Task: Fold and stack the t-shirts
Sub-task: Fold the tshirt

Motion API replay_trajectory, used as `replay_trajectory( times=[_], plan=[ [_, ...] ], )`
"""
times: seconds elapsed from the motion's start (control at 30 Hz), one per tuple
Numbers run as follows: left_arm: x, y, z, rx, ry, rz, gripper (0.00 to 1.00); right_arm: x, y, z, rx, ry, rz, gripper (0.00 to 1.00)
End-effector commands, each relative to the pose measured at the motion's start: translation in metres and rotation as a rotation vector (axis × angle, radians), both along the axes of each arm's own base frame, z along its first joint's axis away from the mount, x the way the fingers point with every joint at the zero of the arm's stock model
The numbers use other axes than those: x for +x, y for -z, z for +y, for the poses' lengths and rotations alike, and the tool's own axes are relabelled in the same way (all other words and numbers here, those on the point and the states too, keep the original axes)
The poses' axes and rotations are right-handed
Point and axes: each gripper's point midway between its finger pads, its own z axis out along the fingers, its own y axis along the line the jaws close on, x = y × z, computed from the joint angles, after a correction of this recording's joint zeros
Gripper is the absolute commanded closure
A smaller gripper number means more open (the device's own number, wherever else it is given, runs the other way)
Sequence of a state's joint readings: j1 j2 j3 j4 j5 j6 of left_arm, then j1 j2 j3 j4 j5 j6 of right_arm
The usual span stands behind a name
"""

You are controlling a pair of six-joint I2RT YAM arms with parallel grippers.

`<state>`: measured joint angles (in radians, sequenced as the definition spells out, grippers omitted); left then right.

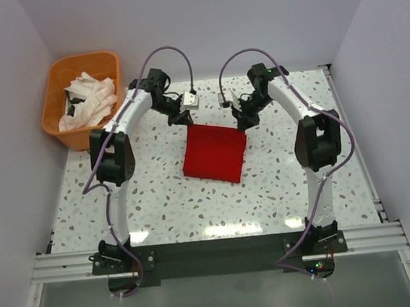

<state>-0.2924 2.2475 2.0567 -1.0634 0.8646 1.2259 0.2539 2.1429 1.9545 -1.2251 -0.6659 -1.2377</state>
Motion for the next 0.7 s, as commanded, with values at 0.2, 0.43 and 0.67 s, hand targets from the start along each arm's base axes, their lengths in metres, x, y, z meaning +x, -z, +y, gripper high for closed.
replay_trajectory(
  times=[0.2,0.43,0.67],
  plan=[
    [0.042,0.005,-0.001,-0.065,-0.011,-0.136,1.00,0.007,-0.009,-0.003,-0.002,0.042,0.002,1.00],
    [0.054,0.014,-0.006,-0.093,-0.027,-0.151,1.00,0.019,0.009,-0.013,-0.052,0.069,0.002,1.00],
    [0.067,0.023,-0.015,-0.138,-0.057,-0.171,1.00,0.022,0.004,-0.017,-0.053,0.102,0.007,1.00]
  ],
)
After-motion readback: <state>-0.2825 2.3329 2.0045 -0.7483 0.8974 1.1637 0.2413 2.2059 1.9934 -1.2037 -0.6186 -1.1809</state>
